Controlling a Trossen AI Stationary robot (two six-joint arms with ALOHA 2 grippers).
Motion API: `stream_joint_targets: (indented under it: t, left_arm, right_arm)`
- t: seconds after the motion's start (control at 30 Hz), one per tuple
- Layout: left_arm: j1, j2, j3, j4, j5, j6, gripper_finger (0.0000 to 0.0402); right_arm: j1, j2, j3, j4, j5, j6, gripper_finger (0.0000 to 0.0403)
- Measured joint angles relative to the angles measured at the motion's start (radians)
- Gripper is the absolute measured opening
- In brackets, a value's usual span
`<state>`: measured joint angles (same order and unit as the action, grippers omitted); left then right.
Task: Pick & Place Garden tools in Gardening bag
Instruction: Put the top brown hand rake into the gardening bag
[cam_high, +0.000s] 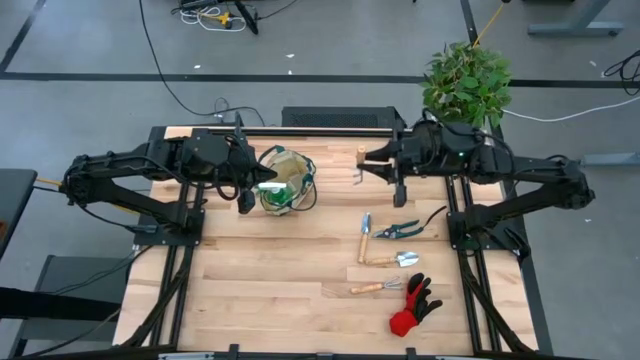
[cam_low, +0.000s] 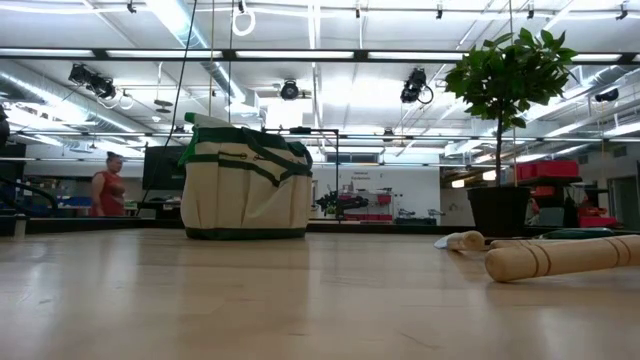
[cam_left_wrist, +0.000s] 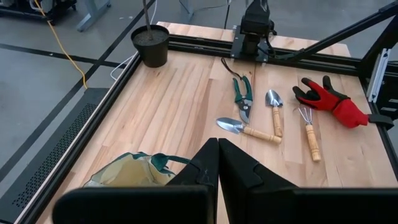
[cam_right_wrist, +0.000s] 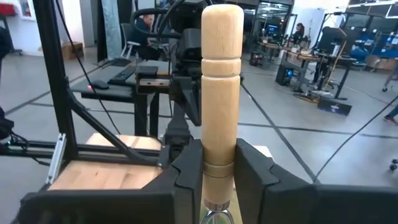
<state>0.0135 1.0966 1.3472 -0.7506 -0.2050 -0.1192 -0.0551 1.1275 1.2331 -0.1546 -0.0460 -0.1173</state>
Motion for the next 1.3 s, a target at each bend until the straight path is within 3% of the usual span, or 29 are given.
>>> stream_joint_targets:
  t: [0.37, 0.9, 1.3]
  left_arm:
    - [0.0, 0.0, 0.0, 0.021, 0.0, 0.001, 0.0016]
    - [0.0, 0.0, 0.0, 0.256, 0.003, 0.034, 0.0016]
    - [0.0, 0.0, 0.0, 0.424, 0.087, 0.038, 0.0016]
  right_arm:
    - [0.03, 0.105, 0.0, 0.118, 0.0, 0.029, 0.0065]
    - [0.033, 0.156, 0.0, 0.228, 0.003, 0.027, 0.0065]
    - [0.033, 0.156, 0.0, 0.228, 0.003, 0.026, 0.0065]
